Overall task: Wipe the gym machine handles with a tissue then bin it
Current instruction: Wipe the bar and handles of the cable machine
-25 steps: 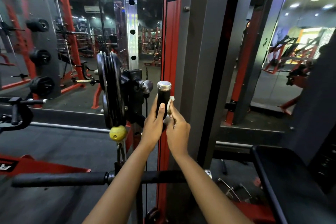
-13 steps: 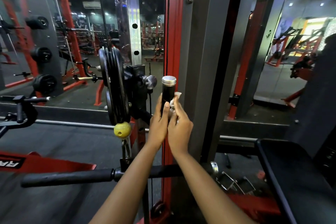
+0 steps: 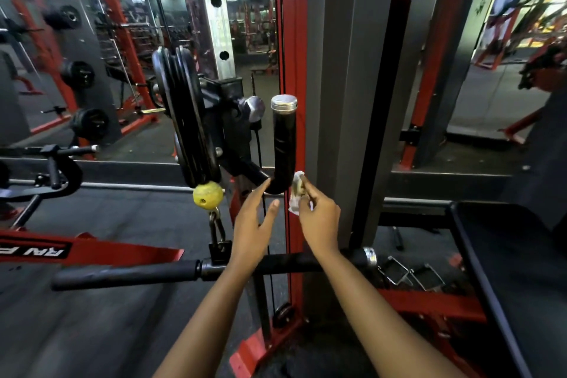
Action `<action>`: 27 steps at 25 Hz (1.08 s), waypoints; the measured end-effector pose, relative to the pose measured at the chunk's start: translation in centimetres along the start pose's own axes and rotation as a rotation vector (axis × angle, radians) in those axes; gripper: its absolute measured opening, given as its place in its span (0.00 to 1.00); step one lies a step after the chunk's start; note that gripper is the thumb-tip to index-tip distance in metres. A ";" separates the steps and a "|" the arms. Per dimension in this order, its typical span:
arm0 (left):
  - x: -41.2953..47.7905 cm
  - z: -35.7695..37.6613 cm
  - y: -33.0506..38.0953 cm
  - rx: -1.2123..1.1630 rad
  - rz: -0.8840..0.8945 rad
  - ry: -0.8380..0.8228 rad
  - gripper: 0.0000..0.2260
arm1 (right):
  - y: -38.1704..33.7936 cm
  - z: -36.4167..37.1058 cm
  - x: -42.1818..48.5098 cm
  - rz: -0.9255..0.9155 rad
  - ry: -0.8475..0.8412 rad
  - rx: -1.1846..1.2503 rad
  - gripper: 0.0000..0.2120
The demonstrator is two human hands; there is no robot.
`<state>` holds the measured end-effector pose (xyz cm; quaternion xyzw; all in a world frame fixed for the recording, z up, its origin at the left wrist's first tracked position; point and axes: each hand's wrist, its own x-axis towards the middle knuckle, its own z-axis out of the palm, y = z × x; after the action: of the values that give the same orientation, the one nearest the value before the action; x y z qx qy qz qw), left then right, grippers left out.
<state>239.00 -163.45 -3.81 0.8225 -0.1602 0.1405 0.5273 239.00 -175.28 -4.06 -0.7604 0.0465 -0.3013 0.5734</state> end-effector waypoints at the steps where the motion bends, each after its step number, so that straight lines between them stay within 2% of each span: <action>1: -0.7 -0.4 -0.2 0.038 0.012 -0.007 0.20 | -0.2 -0.7 -0.2 0.020 -0.002 -0.020 0.19; 6: -3.1 -2.3 -1.2 0.162 0.185 -0.217 0.16 | -0.8 -4.2 -3.6 0.101 -0.101 -0.168 0.16; 8: -3.8 -2.4 -1.9 0.221 0.284 -0.367 0.17 | -1.1 -5.4 -6.1 0.134 -0.069 -0.232 0.14; 12: -5.7 -1.0 -3.9 0.282 0.521 -0.789 0.30 | -1.2 -7.4 -13.7 0.286 0.224 -0.390 0.12; 15: -7.8 0.6 -5.3 0.275 0.694 -1.045 0.27 | -2.2 -7.7 -21.5 0.424 0.432 -0.479 0.13; 18: -11.5 1.9 -4.7 0.226 0.812 -1.140 0.19 | -4.7 -8.0 -28.8 0.565 0.587 -0.591 0.15; 23: -23.4 3.2 0.7 0.019 1.037 -1.394 0.20 | -10.9 -8.5 -42.4 0.646 0.962 -0.615 0.13; 27: -34.7 2.3 5.8 -0.160 1.186 -1.579 0.20 | -15.6 -9.3 -54.0 0.753 1.221 -0.780 0.12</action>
<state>205.22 -163.83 -13.80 0.4288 -0.8605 -0.2181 0.1675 186.01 -155.36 -10.44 -0.5408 0.7046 -0.4118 0.2038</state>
